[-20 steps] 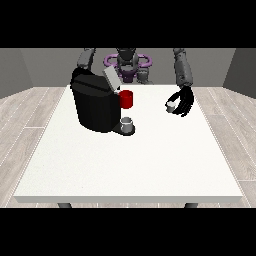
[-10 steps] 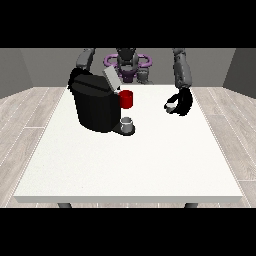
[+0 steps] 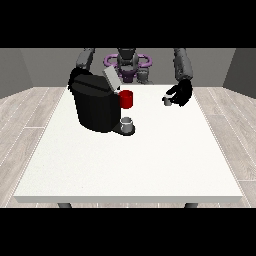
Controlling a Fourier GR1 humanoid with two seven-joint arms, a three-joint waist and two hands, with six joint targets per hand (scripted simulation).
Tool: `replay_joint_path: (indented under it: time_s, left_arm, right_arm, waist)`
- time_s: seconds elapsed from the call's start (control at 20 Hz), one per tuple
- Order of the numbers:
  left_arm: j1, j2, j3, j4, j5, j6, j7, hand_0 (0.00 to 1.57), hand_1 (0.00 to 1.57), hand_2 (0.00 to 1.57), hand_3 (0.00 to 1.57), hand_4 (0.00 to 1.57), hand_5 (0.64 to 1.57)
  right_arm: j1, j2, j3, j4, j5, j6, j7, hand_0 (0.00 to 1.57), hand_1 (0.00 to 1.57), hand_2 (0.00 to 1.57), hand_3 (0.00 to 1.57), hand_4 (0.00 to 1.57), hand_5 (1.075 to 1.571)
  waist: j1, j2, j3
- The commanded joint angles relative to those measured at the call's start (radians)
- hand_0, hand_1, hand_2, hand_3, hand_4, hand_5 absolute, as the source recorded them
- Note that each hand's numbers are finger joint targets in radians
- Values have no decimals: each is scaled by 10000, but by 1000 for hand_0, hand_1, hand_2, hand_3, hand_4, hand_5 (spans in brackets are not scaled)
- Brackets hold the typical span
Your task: Insert the coffee pod into the coffee machine and close the lid
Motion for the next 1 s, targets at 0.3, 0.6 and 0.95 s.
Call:
replay_joint_path:
  time_s: [0.3, 0.6, 0.95]
  left_arm:
    - [-1215, 78, -55, -781, 43, -1601, 491, 1252, 1252, 1329, 1292, 573, 1571]
    - [-1887, 11, 112, -630, -123, -1572, 1316, 1252, 1252, 1329, 1292, 573, 1571]
    - [-3508, 270, 590, -761, 6, -1704, 2021, 1017, 1017, 1206, 1226, 503, 1571]
  right_arm:
    - [-4, 311, 167, 593, 36, -143, -303, 0, 0, 0, 0, 497, 1571]
    - [-63, 408, 733, -81, 271, -247, 7, 0, 0, 0, 0, 489, 1571]
    - [-660, 228, 655, -58, 200, -37, 1, 0, 0, 0, 0, 492, 1571]
  waist:
    - [-62, -559, -2]
    - [-654, -594, -4]
    - [-1300, 121, -3]
